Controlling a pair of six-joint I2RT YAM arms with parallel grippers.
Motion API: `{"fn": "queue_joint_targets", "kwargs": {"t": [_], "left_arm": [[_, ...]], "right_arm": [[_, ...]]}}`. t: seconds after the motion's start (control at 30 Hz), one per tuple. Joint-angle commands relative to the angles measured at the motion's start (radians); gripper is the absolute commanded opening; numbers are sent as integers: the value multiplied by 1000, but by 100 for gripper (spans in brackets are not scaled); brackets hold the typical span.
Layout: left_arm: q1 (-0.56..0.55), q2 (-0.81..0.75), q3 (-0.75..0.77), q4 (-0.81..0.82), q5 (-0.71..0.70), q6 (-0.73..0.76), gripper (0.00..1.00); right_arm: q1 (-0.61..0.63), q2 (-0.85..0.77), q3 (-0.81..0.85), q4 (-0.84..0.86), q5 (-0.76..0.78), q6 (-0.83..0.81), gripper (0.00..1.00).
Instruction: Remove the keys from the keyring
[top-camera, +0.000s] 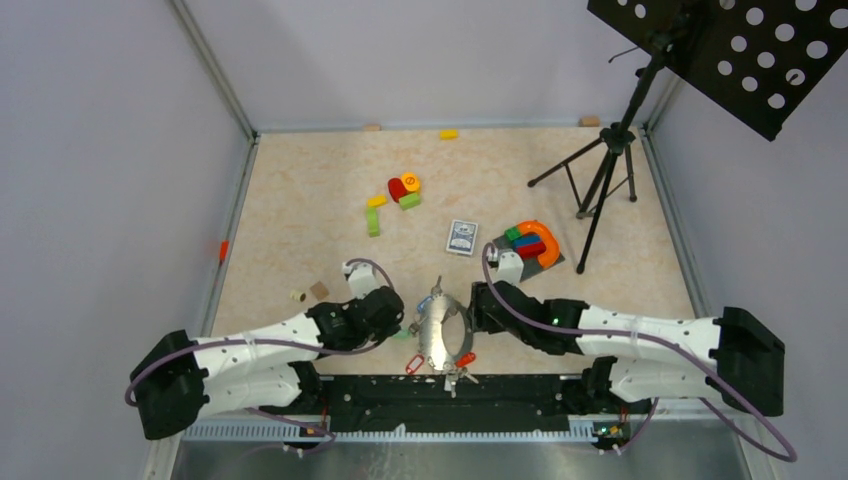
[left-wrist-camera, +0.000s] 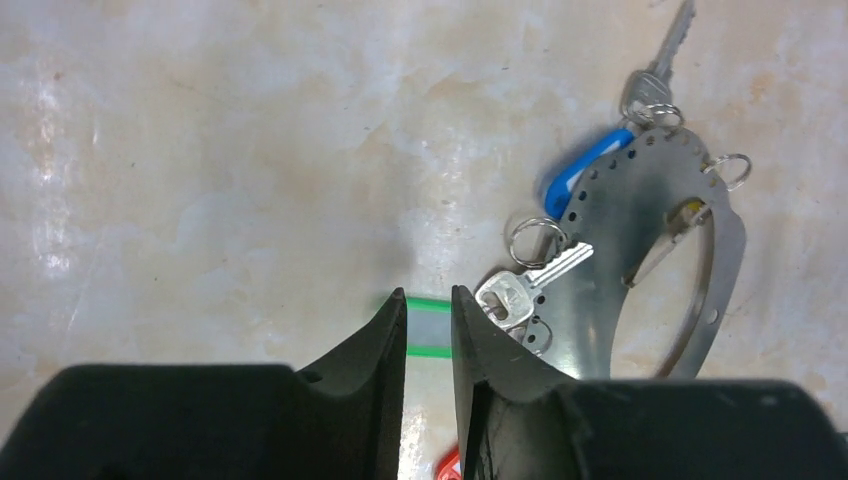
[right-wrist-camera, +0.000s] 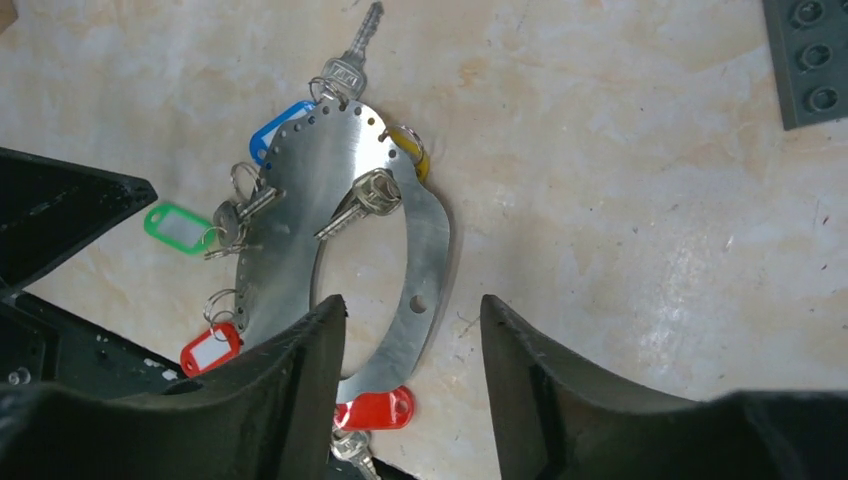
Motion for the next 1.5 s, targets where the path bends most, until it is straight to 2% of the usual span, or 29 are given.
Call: {"fn": "queue_joint_targets", "kwargs": {"t": [0.0, 0.13, 0.27, 0.67, 1.07, 1.47], "left_arm": [[1, -37, 39, 57, -6, 128, 27], [0, -58, 15, 239, 127, 250, 34], [0, -16, -1, 357, 209, 305, 40], [-2, 147, -8, 405, 289, 319, 38], [-3, 155, -56, 375, 307, 301, 31], [-9, 175, -92, 400, 331, 287, 31]], "right_arm": [[-16, -13, -25, -26, 19, 73, 54], [-36, -6, -79, 77, -94, 88, 55], [-76, 3, -114, 143, -167, 103, 55], [-144, 27, -186, 248, -280, 142, 55], [-177, 63, -258, 354, -359, 176, 50], [-180, 96, -321, 474, -404, 210, 48]]}}
